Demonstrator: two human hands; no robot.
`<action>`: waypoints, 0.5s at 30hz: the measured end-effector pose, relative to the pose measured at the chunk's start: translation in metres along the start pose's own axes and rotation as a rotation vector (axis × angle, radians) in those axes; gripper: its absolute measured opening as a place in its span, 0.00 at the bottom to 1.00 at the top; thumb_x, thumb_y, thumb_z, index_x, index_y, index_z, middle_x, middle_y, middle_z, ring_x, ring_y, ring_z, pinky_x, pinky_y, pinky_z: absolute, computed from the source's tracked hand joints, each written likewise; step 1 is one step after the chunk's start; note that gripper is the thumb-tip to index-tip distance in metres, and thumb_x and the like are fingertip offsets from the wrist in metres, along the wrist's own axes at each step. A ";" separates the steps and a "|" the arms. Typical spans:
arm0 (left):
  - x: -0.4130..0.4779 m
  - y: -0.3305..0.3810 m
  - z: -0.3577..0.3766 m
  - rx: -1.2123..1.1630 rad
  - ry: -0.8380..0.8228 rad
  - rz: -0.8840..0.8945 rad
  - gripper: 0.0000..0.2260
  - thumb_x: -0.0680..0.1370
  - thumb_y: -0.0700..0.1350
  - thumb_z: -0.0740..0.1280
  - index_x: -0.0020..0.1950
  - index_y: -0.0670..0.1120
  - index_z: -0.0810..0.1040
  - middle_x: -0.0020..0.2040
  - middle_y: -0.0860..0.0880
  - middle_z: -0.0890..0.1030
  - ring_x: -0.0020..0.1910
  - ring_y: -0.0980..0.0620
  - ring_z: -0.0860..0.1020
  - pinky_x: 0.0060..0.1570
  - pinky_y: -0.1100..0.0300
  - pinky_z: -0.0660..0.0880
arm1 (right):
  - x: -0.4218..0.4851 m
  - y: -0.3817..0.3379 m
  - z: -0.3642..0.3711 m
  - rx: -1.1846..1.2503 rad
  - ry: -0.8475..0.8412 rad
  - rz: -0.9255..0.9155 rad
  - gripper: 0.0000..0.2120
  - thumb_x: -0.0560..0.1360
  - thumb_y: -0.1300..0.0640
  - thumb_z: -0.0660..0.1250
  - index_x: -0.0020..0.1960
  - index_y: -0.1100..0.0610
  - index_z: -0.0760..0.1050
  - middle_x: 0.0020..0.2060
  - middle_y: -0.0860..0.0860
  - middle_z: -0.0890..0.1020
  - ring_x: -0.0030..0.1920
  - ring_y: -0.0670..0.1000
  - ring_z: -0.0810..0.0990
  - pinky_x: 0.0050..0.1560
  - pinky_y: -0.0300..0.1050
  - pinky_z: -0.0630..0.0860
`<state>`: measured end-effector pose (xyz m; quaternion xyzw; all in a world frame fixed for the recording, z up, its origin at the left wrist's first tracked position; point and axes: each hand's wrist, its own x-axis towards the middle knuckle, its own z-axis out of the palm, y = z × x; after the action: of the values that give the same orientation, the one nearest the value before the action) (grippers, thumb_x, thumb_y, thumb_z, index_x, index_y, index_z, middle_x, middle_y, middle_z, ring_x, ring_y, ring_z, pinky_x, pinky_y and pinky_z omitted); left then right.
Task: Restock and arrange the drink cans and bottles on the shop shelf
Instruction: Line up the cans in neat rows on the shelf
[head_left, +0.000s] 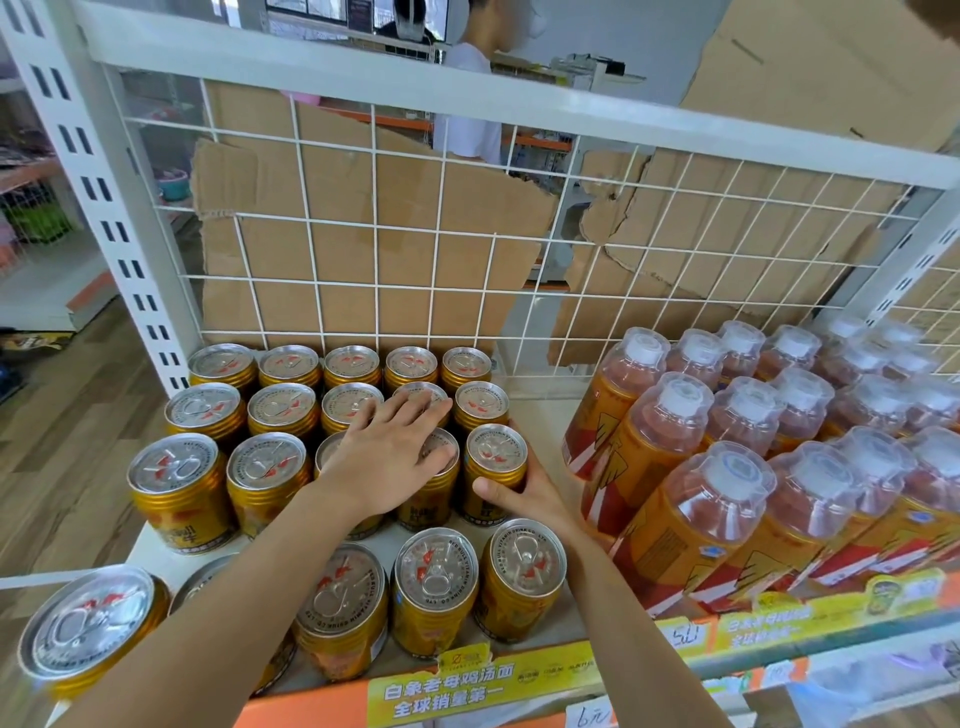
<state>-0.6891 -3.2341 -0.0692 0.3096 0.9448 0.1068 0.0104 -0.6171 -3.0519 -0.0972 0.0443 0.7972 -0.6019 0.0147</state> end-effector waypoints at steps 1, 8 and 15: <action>0.000 0.000 -0.001 0.002 -0.006 -0.004 0.33 0.71 0.64 0.38 0.76 0.56 0.46 0.78 0.54 0.49 0.76 0.52 0.44 0.73 0.49 0.42 | 0.000 0.001 0.001 0.001 0.012 -0.014 0.58 0.45 0.26 0.73 0.68 0.49 0.60 0.55 0.37 0.73 0.50 0.25 0.73 0.46 0.21 0.69; 0.001 0.000 0.000 0.018 -0.018 0.006 0.28 0.77 0.62 0.43 0.76 0.55 0.48 0.77 0.54 0.50 0.76 0.52 0.45 0.74 0.48 0.44 | -0.001 -0.001 0.004 -0.014 0.033 0.010 0.39 0.61 0.41 0.76 0.65 0.50 0.61 0.57 0.42 0.75 0.55 0.35 0.75 0.45 0.21 0.69; 0.001 0.001 -0.001 0.000 -0.022 -0.001 0.31 0.74 0.62 0.42 0.77 0.55 0.49 0.77 0.54 0.51 0.76 0.52 0.46 0.73 0.47 0.44 | 0.000 0.003 0.000 -0.022 0.020 0.015 0.31 0.72 0.60 0.71 0.69 0.53 0.60 0.56 0.44 0.72 0.52 0.36 0.73 0.42 0.20 0.68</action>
<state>-0.6899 -3.2330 -0.0677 0.3102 0.9448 0.1035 0.0211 -0.6165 -3.0516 -0.0997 0.0564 0.8034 -0.5926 0.0117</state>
